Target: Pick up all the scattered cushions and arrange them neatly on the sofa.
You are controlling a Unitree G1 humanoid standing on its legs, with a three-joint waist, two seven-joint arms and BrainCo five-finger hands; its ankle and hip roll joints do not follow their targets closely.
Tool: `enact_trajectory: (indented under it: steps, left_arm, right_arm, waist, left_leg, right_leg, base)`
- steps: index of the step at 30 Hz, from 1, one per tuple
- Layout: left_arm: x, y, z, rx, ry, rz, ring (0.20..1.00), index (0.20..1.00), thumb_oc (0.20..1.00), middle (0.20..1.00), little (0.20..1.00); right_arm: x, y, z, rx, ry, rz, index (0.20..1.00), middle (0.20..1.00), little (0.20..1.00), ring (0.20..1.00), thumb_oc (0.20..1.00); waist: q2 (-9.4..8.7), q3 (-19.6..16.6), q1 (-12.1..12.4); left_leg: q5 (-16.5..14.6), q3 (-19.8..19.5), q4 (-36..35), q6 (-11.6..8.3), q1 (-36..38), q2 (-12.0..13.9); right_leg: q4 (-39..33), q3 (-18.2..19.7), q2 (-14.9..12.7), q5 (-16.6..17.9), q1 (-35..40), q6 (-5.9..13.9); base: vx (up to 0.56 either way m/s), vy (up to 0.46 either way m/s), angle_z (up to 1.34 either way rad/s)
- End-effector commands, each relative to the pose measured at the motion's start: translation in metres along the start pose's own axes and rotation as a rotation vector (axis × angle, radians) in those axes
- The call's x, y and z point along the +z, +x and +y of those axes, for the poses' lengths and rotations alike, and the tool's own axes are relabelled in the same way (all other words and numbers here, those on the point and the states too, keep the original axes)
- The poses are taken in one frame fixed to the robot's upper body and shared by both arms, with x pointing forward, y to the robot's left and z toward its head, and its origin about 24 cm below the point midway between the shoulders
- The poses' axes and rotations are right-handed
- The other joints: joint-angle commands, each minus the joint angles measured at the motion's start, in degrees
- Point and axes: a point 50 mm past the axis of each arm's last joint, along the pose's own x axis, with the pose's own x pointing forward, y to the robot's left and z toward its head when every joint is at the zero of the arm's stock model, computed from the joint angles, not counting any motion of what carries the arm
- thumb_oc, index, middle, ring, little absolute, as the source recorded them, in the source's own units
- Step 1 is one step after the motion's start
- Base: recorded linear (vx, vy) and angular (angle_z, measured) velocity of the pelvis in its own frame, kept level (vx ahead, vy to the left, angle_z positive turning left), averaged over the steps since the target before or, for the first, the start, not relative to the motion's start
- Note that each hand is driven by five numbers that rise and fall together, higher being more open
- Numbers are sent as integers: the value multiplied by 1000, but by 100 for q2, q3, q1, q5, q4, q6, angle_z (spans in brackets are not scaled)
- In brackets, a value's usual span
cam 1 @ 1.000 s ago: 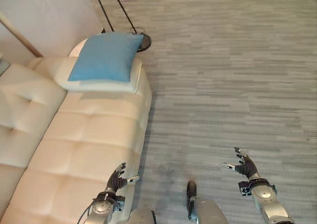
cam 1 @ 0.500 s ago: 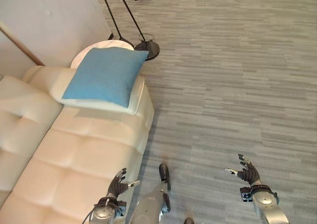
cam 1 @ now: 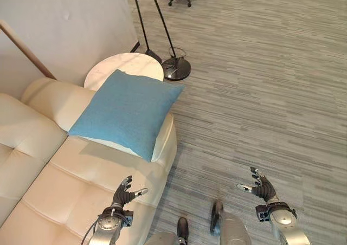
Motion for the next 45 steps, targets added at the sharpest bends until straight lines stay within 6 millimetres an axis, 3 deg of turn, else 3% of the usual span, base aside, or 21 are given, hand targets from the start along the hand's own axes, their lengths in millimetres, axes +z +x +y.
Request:
enact_trajectory:
  steps: [1,3,5,6,7,9,10,11,12,13,15,16,18,21,24,27,33,34,36,40,45]
  left_arm:
    - [6,-6,10,49,-11,-67,1000,1000,1000,1000,1000]
    - [6,-6,11,63,0,-66,1000,1000,1000,1000,1000]
    - [7,-6,7,47,-20,-73,1000,1000,1000,1000,1000]
    - [7,-6,6,47,-20,-73,1000,1000,1000,1000,1000]
    - [7,-5,3,52,-61,-72,1000,1000,1000,1000,1000]
    - [7,-5,3,53,-61,-72,1000,1000,1000,1000,1000]
    - [5,-4,2,64,-112,-61,1000,1000,1000,1000,1000]
    - [6,-4,2,65,-112,-61,1000,1000,1000,1000,1000]
    - [0,-5,3,89,-163,-37,1000,1000,1000,1000,1000]
    - [-7,-5,5,110,-184,-4,1000,1000,1000,1000,1000]
    - [-14,-6,5,116,-193,21,1000,1000,1000,1000,1000]
    - [-24,-9,8,133,-191,59,1000,1000,1000,1000,1000]
    - [-24,-10,8,133,-191,59,1000,1000,1000,1000,1000]
    - [-26,-10,14,169,-210,71,1000,1000,1000,1000,1000]
    - [-27,-11,15,168,-209,70,1000,1000,1000,1000,1000]
    - [-33,-14,16,170,-212,91,1000,1000,1000,1000,1000]
    - [-35,-16,19,163,-203,102,1000,1000,1000,1000,1000]
    - [-30,-13,24,165,-172,86,1000,1000,1000,1000,1000]
    - [-27,-12,25,165,-165,71,1000,1000,1000,1000,1000]
    - [-18,-10,29,167,-158,33,1000,1000,1000,1000,1000]
    - [-9,-8,31,160,-136,-3,1000,1000,1000,1000,1000]
  right_arm:
    - [16,2,-16,-49,-3,-81,1000,1000,1000,1000,1000]
    - [11,-1,-18,-58,-18,-68,1000,1000,1000,1000,1000]
    - [6,-3,-21,-46,-21,-50,1000,1000,1000,1000,1000]
    - [6,-3,-21,-46,-21,-50,1000,1000,1000,1000,1000]
    - [8,1,-23,-53,-28,-56,1000,1000,1000,1000,1000]
    - [8,1,-23,-52,-28,-56,1000,1000,1000,1000,1000]
    - [11,2,-25,-56,-15,-69,1000,1000,1000,1000,1000]
    - [11,2,-25,-55,-14,-69,1000,1000,1000,1000,1000]
    - [8,3,-28,-70,-17,-52,1000,1000,1000,1000,1000]
    - [7,4,-33,-86,-25,-38,1000,1000,1000,1000,1000]
    - [7,5,-34,-89,-23,-36,1000,1000,1000,1000,1000]
    - [3,2,-36,-98,-12,-23,1000,1000,1000,1000,1000]
    - [3,2,-36,-97,-12,-23,1000,1000,1000,1000,1000]
    - [-2,-2,-38,-124,16,-13,1000,1000,1000,1000,1000]
    - [-4,-4,-38,-130,17,-6,1000,1000,1000,1000,1000]
    - [-4,-4,-34,-109,-12,-1,1000,1000,1000,1000,1000]
    - [-4,-4,-28,-81,-21,-4,1000,1000,1000,1000,1000]
    - [-2,-4,-30,-90,-20,-11,1000,1000,1000,1000,1000]
    - [-3,-5,-29,-95,-14,-13,1000,1000,1000,1000,1000]
    - [-2,-4,-39,-135,-33,-12,1000,1000,1000,1000,1000]
    - [-1,-5,-55,-199,-55,-9,1000,1000,1000,1000,1000]
  waist:
    - [-23,68,-234]
    - [35,72,-380]
    - [-16,-60,-383]
    - [-10,-61,-393]
    - [50,-95,-359]
    - [32,-107,-371]
    - [25,-82,-310]
    - [9,-95,-320]
    - [-41,-93,-266]
    - [-65,-64,-124]
    - [-54,-63,-67]
    - [-28,-113,9]
    - [-34,-109,2]
    - [8,-167,22]
    - [42,-231,70]
    - [42,-254,200]
    - [-114,-370,315]
    - [-164,-303,263]
    - [-143,-270,209]
    - [-101,-219,78]
    - [-176,-144,-129]
  left_leg:
    - [-645,82,277,-504,350,231]
    - [-777,-255,265,-557,617,270]
    - [-726,-622,520,-671,668,277]
    - [-730,-632,525,-673,666,283]
    - [-334,-700,1016,-880,480,490]
    - [-312,-711,1009,-878,459,471]
    - [249,-494,2036,-983,-87,746]
    - [268,-502,2031,-982,-110,729]
    - [378,114,2566,-934,-414,1053]
    - [222,481,2633,-874,-762,1044]
    - [94,611,2509,-845,-848,990]
    - [-83,951,1934,-799,-937,953]
    - [-77,946,1914,-794,-919,940]
    - [185,1723,1155,-907,-1157,1001]
    - [380,1999,884,-1002,-1249,999]
    - [359,1682,633,-947,-1165,883]
    - [268,1479,459,-645,-934,715]
    - [161,1286,403,-517,-768,605]
    - [119,1147,334,-465,-666,593]
    - [87,835,211,-489,-478,593]
    - [-41,432,256,-537,-322,468]
  right_leg:
    - [-734,431,220,749,278,252]
    - [-592,1077,307,828,20,351]
    - [-307,1417,307,941,214,242]
    - [-304,1406,307,935,217,240]
    - [-194,1221,317,905,380,120]
    - [-207,1220,295,920,367,122]
    - [-233,929,203,760,659,-28]
    - [-243,927,185,774,644,-26]
    - [-356,680,94,588,976,-193]
    - [-462,470,62,435,1246,-277]
    - [-517,383,59,367,1385,-275]
    - [-588,140,24,254,1553,-235]
    - [-592,132,13,249,1567,-229]
    - [-697,-438,15,26,1997,-214]
    - [-735,-701,45,-190,2329,-198]
    - [-583,-740,78,-414,2525,-185]
    - [247,-800,-173,-353,2395,-60]
    - [948,-567,-267,-27,2043,103]
    - [1350,-264,-198,-9,1696,64]
    - [799,189,-64,32,1231,-10]
    - [-3,853,74,329,1094,143]
  base:
    - [474,-161,72]
    - [518,-205,73]
    - [433,-283,113]
    - [443,-424,133]
    - [199,-236,106]
    - [171,-243,83]
    - [147,-252,53]
    - [275,-441,70]
    - [232,-334,83]
    - [304,-372,98]
    - [186,-136,50]
    - [131,-51,20]
    - [138,-55,54]
    - [244,-58,88]
    - [253,31,73]
    - [211,105,44]
    - [173,123,3]
    - [116,74,14]
    - [129,49,36]
    - [140,-49,59]
    - [115,-91,52]
